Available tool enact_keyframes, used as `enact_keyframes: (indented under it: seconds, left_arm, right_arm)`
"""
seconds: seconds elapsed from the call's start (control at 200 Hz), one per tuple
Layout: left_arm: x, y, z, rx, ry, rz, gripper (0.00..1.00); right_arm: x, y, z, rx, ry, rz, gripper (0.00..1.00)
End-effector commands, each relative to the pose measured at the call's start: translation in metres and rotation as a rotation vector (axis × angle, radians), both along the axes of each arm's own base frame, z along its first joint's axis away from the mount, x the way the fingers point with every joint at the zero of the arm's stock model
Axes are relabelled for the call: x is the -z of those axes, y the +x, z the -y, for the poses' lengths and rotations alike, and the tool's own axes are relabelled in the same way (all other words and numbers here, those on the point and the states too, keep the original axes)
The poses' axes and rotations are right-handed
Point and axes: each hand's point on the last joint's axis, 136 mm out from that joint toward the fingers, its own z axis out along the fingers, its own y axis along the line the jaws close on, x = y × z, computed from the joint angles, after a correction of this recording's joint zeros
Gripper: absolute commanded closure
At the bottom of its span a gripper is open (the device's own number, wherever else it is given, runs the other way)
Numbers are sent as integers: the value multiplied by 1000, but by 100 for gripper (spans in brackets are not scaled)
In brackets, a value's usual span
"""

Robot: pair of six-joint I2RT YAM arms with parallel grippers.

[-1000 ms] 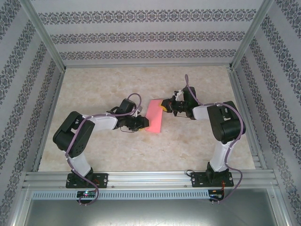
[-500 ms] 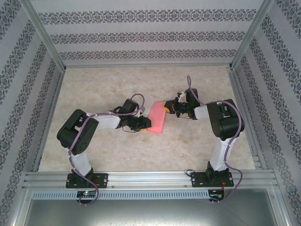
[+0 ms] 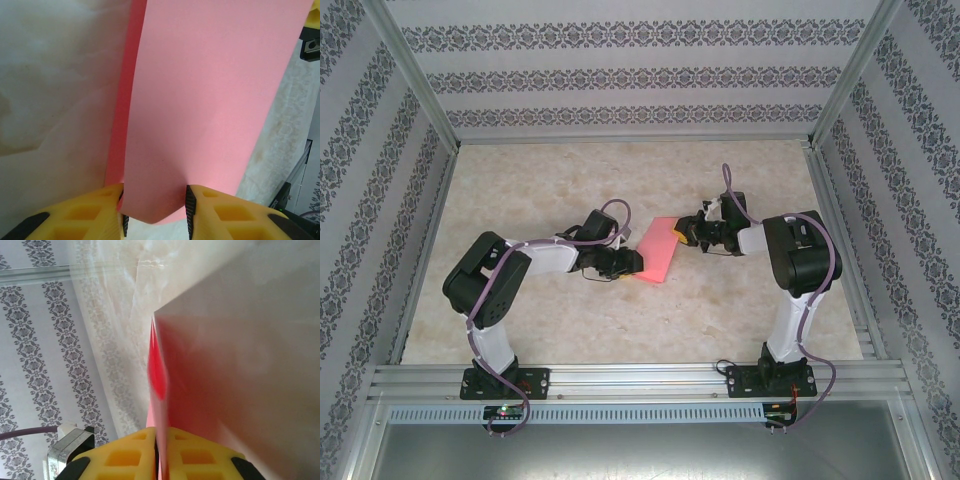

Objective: Fold a paper plane with a square sheet of paper (pick it up from the middle)
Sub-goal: Place the paper at the center of the table.

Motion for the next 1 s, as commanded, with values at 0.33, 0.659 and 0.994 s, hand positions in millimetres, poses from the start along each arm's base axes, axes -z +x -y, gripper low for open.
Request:
enact_keyframes:
  seconds: [0.33, 0.659, 0.994]
  left_arm:
    - [0, 0, 11, 31, 18, 17, 63]
    - [4, -2, 13, 16, 9, 0, 66]
    - [0, -1, 16, 16, -15, 9, 64]
  right_arm:
    - [-13, -21, -2, -65, -36, 88, 66]
    - [-13, -48, -19, -94, -85, 86, 61]
    - [-9, -61, -27, -126, -124, 78, 79]
